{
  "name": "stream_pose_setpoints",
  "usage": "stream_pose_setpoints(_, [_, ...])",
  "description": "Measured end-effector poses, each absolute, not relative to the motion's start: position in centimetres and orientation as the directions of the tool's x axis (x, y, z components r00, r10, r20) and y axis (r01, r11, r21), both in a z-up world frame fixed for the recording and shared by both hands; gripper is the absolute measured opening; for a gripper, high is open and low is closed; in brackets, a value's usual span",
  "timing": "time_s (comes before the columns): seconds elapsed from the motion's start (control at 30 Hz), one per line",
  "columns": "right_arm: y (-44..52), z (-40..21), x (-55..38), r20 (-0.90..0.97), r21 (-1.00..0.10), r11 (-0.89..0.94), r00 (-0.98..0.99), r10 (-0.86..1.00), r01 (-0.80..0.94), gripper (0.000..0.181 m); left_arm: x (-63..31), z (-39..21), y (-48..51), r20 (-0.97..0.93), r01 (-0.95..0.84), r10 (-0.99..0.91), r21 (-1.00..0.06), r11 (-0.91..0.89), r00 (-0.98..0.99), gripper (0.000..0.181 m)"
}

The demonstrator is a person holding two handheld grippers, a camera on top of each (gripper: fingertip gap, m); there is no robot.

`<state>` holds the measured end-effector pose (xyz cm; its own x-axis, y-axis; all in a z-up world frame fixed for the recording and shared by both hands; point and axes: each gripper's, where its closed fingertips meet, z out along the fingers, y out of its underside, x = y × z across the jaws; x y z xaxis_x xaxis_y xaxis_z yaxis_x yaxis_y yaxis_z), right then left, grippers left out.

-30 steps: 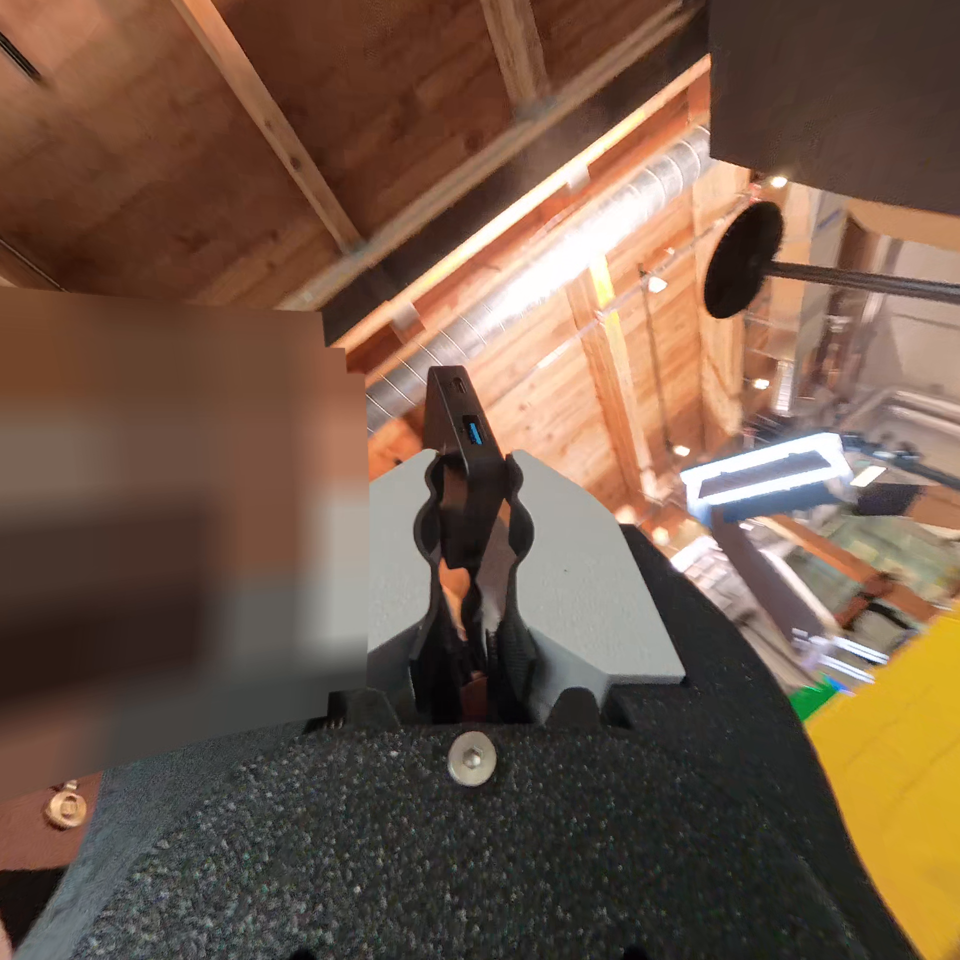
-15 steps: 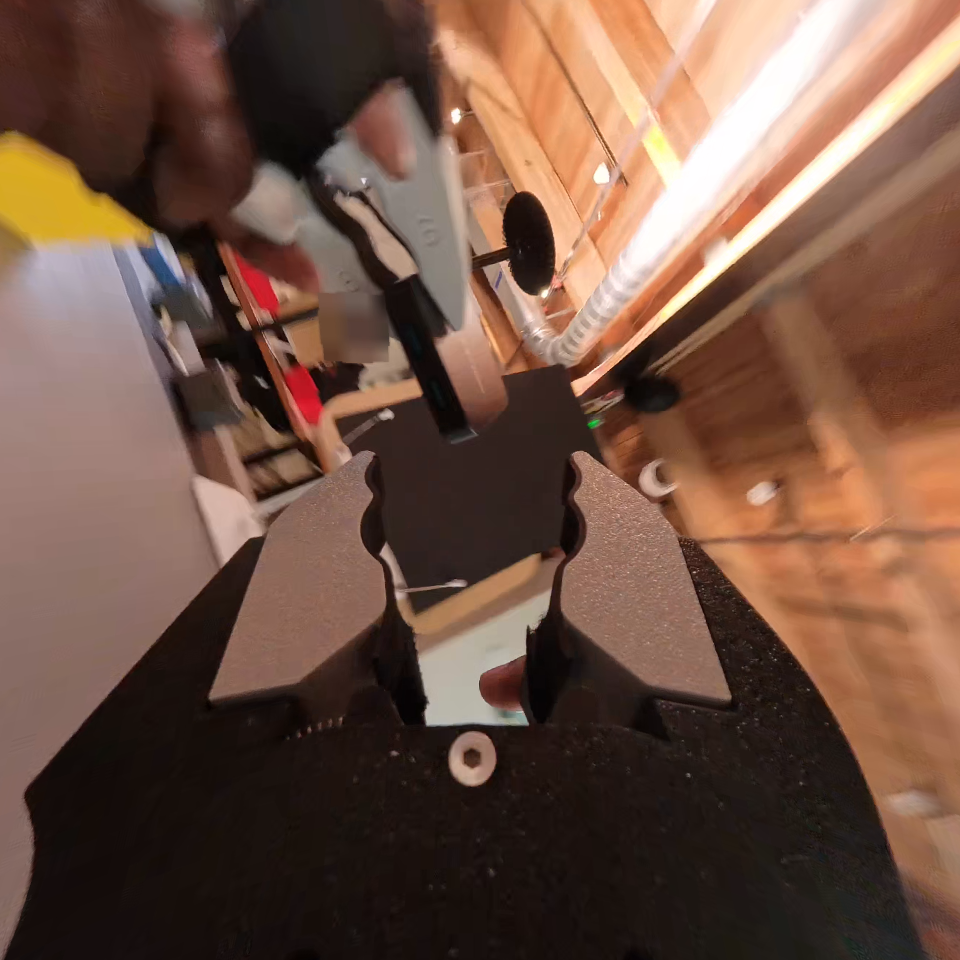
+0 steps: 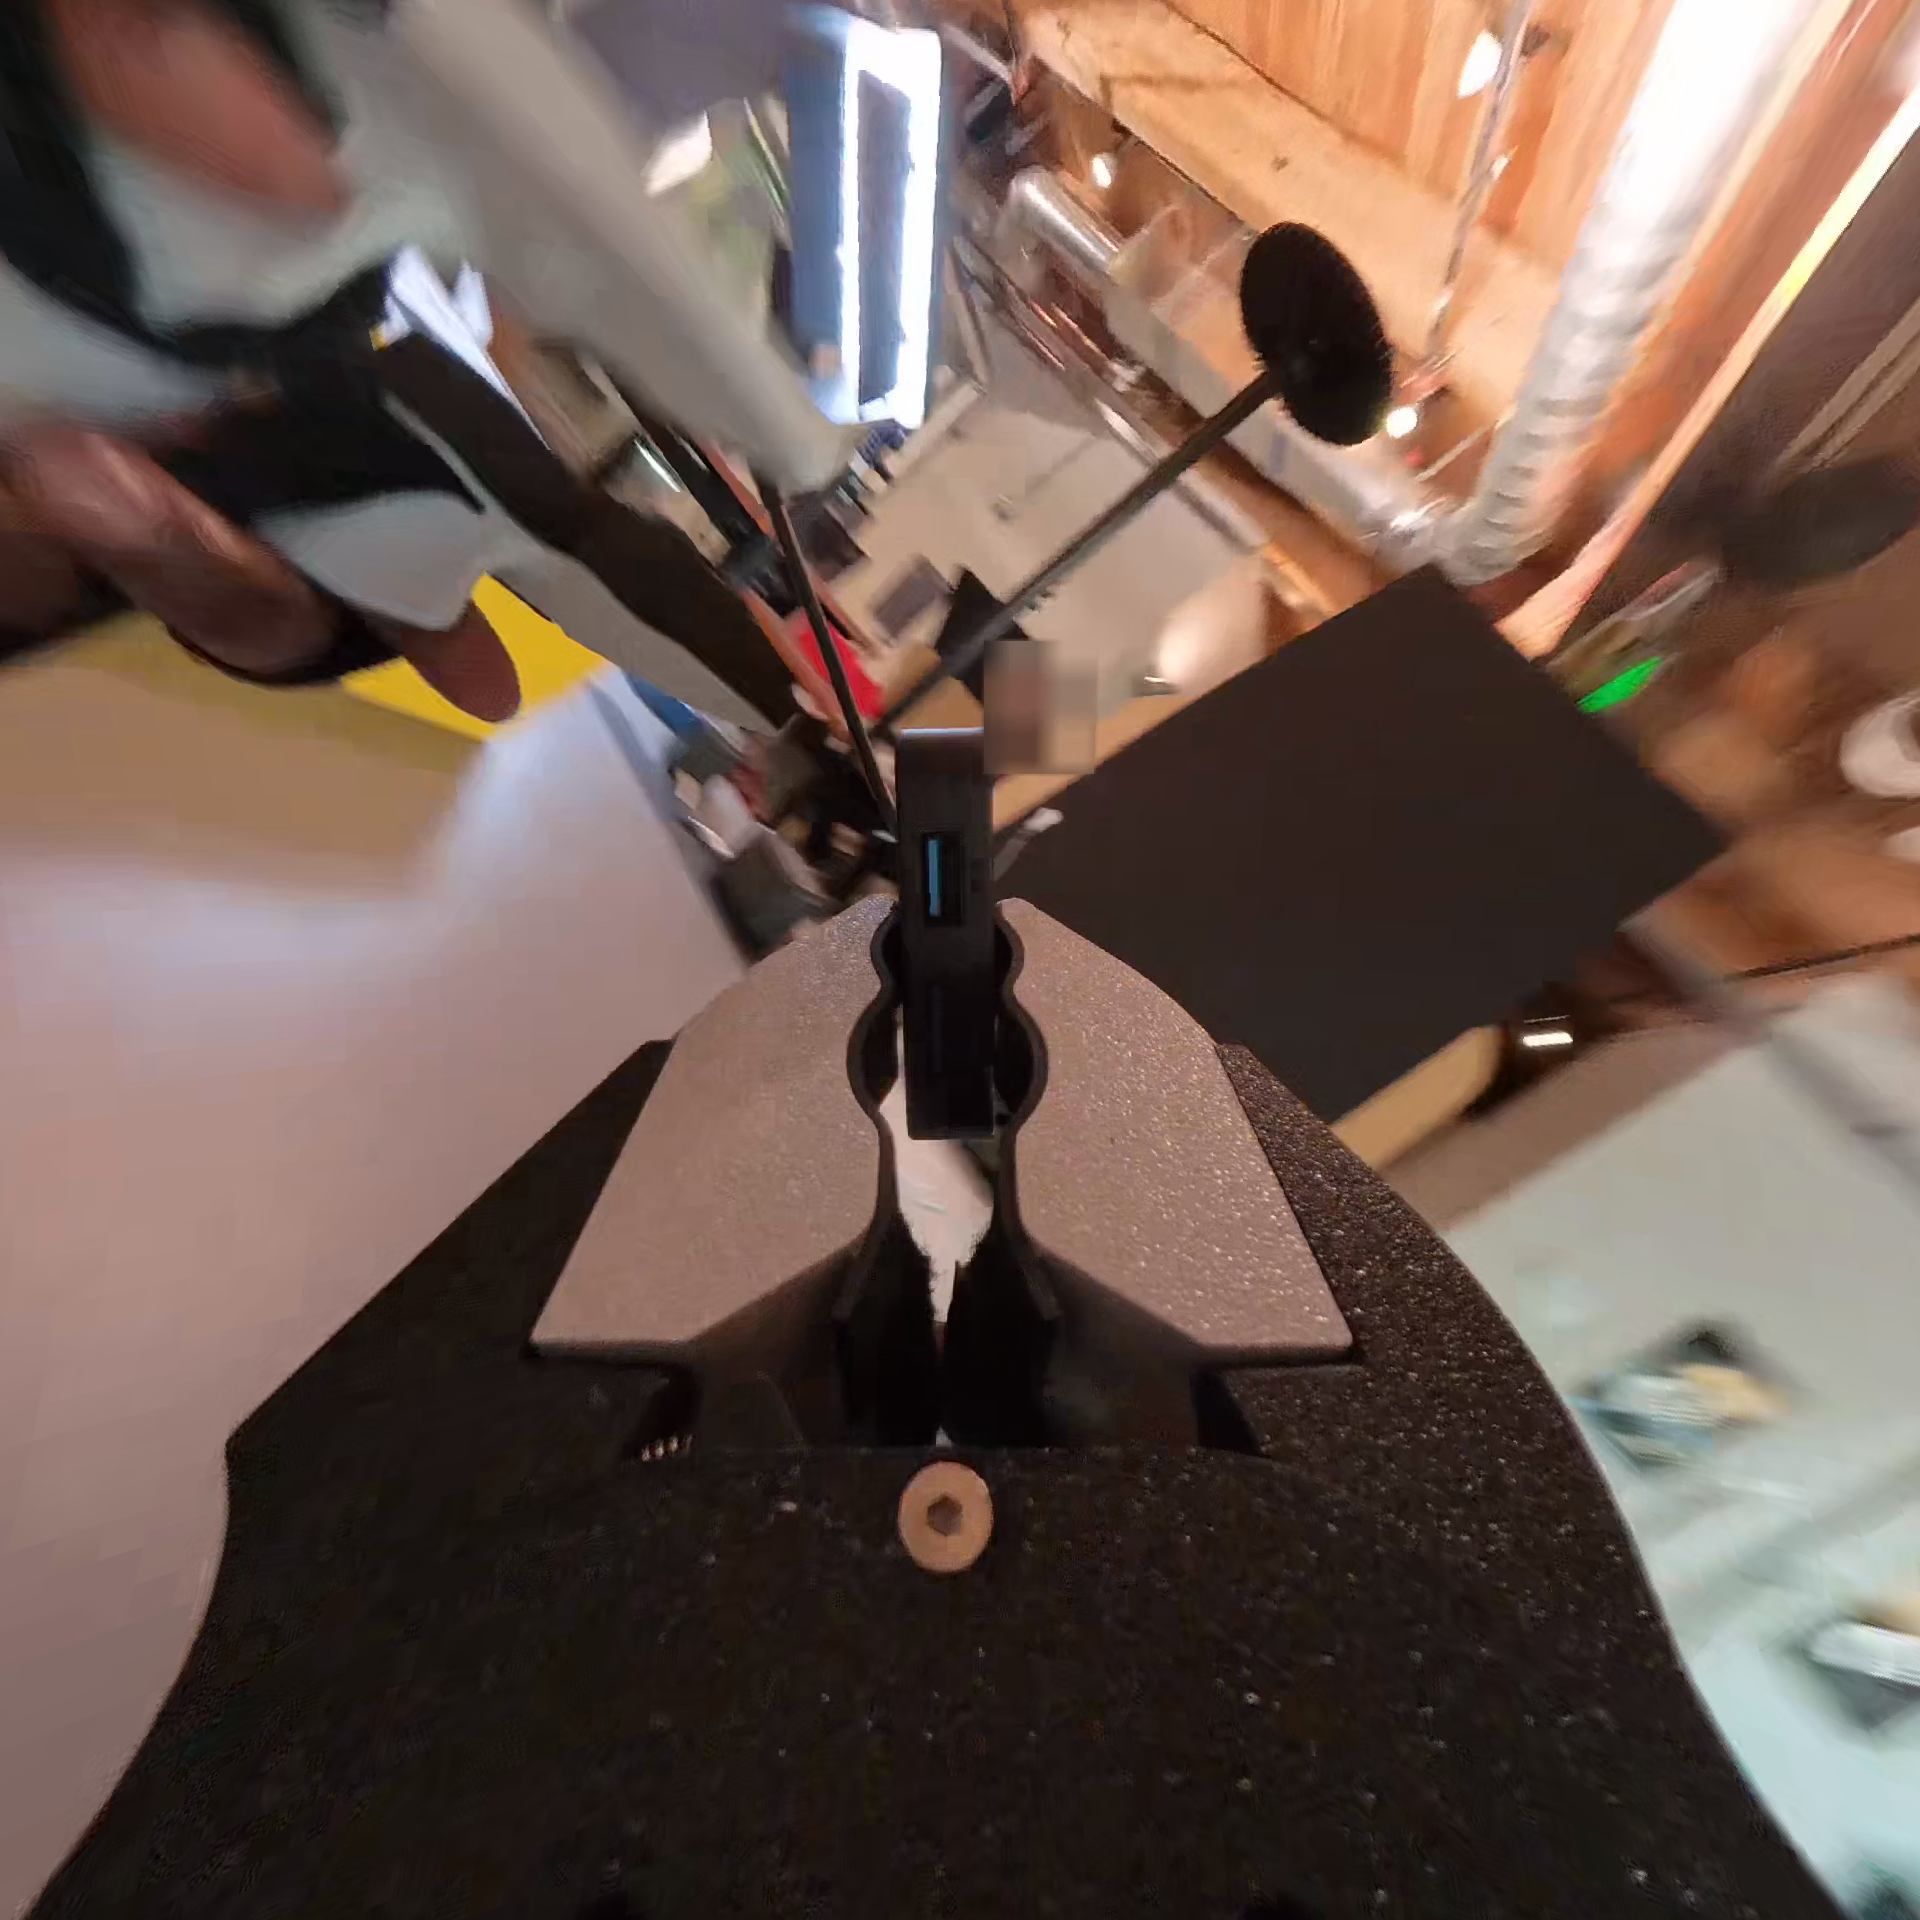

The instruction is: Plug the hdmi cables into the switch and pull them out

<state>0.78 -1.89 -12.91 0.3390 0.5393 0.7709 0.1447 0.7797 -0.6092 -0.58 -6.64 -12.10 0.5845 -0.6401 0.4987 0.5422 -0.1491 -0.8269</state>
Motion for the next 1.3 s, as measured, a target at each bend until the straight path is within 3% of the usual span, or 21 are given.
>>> stream_pose_setpoints(0.07, [-2.5, -13.6, 1.0, 0.647, -0.751, 0.660, 0.241, 0.724, 0.033, 0.014, -1.5, -12.3, -7.2, 0.288, 0.359, -0.603, -0.933, -0.003, 0.744, 0.049])
stream_pose_setpoints(0.2, [-3.6, -14.8, 1.4, 0.430, -0.898, 0.433, 0.057, 0.901, -0.077, 0.014, -1.7, -13.1, -8.2, 0.010, 0.095, -0.590, -0.989, 0.114, 0.807, 0.049])
stream_pose_setpoints(0.4, [-6.3, -16.0, 1.3, 0.140, -0.981, 0.104, -0.221, 0.965, -0.167, 0.014, 0.1, -14.3, -8.5, -0.061, 0.091, -0.693, -0.979, 0.180, 0.719, 0.047])
stream_pose_setpoints(0.5, [-7.1, -16.8, 1.1, 0.124, -0.986, 0.085, -0.282, 0.951, -0.147, 0.014, 0.8, -16.1, -7.8, -0.085, -0.003, -0.699, -0.993, 0.117, 0.711, 0.045])
stream_pose_setpoints(0.57, [-7.5, -17.1, 1.1, 0.140, -0.984, 0.100, -0.303, 0.943, -0.146, 0.014, 0.9, -17.0, -7.5, -0.076, -0.030, -0.698, -0.997, 0.078, 0.712, 0.024])
stream_pose_setpoints(0.67, [-8.0, -16.9, 1.3, 0.138, -0.983, 0.085, -0.345, 0.928, -0.163, 0.014, 1.1, -16.9, -8.1, -0.040, 0.018, -0.742, -0.997, 0.071, 0.669, 0.018])
stream_pose_setpoints(0.97, [-8.6, -18.8, 0.9, 0.185, -0.982, 0.184, -0.377, 0.907, -0.038, 0.014, 1.6, -18.3, -8.5, -0.108, -0.096, -0.754, -0.994, 0.060, 0.647, 0.017])
stream_pose_setpoints(1.3, [-4.4, -18.0, 3.4, 0.110, -0.984, 0.079, -0.194, 0.975, -0.160, 0.014, -3.4, -15.1, -13.0, -0.054, -0.006, -0.676, -0.997, 0.074, 0.735, 0.028])
